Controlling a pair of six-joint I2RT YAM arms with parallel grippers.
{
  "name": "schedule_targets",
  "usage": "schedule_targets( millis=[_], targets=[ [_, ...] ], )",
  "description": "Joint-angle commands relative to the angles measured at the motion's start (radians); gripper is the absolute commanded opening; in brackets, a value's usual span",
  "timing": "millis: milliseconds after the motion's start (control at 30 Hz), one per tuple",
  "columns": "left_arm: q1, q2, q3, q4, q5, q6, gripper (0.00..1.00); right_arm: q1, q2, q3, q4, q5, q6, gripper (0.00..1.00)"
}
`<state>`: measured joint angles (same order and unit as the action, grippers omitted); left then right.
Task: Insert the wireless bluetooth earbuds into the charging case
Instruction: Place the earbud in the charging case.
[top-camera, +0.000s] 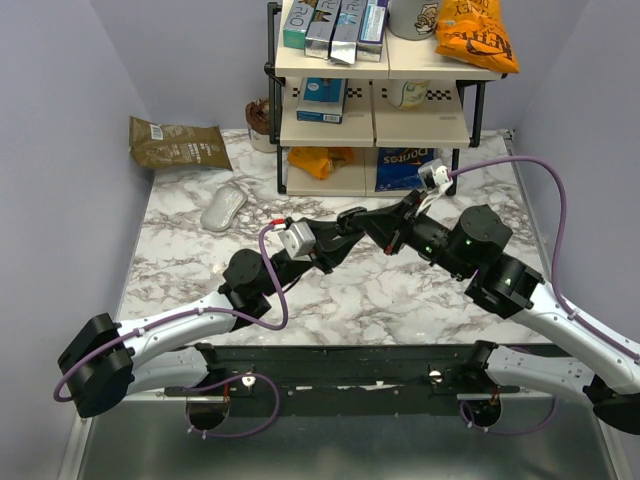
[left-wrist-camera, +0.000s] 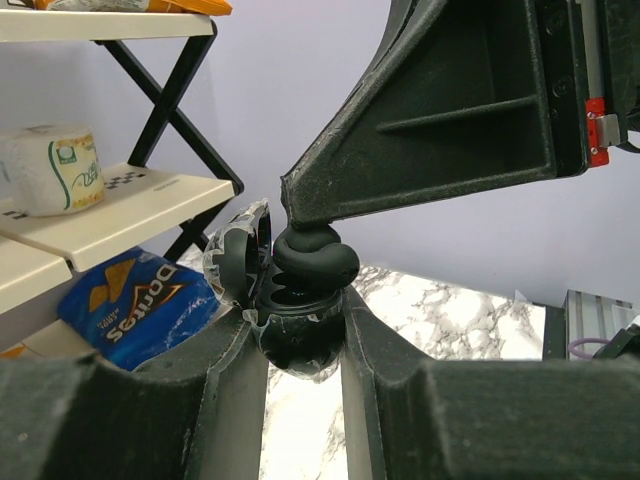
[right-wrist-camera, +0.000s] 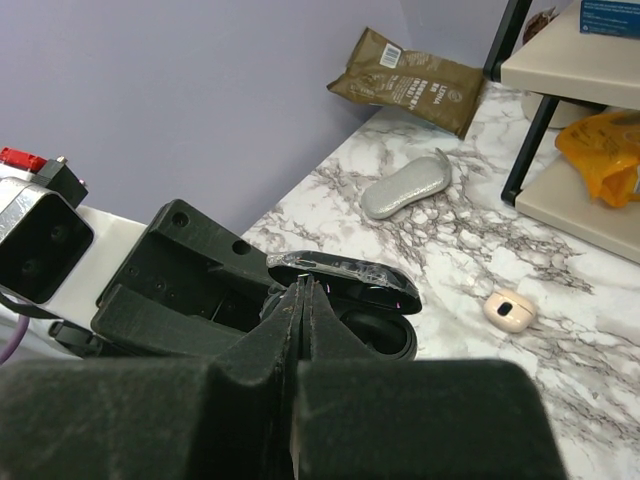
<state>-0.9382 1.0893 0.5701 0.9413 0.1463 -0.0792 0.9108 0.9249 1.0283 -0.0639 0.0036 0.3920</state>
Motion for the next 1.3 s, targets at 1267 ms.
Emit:
schedule_targets(
  millis=[1267],
  targets=[
    [-0.004,-0.011,-0.061,0.179,0.006,-0.07,0.0,0.011,0.141,0.22,-0.257,-0.109,-0.035,0.28]
  ],
)
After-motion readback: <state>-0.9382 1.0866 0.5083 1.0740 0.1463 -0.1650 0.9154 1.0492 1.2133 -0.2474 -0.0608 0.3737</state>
